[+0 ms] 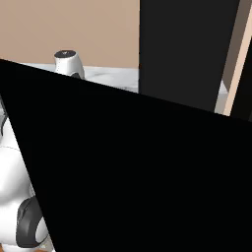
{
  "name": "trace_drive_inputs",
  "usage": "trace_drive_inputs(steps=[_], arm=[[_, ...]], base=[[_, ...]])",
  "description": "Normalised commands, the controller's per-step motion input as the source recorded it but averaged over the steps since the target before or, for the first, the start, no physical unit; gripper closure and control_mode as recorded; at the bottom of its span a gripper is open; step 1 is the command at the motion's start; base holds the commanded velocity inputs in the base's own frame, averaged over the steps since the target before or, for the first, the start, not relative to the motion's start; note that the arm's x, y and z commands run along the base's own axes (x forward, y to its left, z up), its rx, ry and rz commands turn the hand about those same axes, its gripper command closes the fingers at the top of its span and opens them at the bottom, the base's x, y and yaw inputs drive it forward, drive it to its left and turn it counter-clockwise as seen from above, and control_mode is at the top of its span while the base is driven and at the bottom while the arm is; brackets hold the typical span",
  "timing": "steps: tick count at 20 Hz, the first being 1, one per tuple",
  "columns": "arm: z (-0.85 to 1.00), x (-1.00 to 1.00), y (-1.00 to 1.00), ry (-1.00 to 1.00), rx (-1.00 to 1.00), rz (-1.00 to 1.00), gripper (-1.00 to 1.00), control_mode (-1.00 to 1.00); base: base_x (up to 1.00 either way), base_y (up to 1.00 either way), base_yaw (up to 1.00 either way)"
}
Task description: Place the bowl containing the kebab skewer and carrot in the microwave. Close the microwave door and press the start button to microwave the meal.
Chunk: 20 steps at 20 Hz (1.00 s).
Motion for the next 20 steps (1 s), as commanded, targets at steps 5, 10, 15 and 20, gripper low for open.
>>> trace_drive_inputs(steps=[5,10,15,20], arm=[[-0.09,-0.39,-0.13,-0.02,0.01,0.0,-1.0,-1.0],[-0.41,-0.64,-0.44,-0.16,0.03,-0.18,-1.0,-1.0],[-0.37,-0.47,-0.91,-0.27,0.21,-0.27,-1.0,-1.0],[-0.41,-0.24,-1.0,-0.22,0.36,-0.26,-1.0,-1.0]], base=[[0.0,0.0,0.0],[0.0,0.0,0.0],[0.0,0.0,0.0],[0.0,0.0,0.0]])
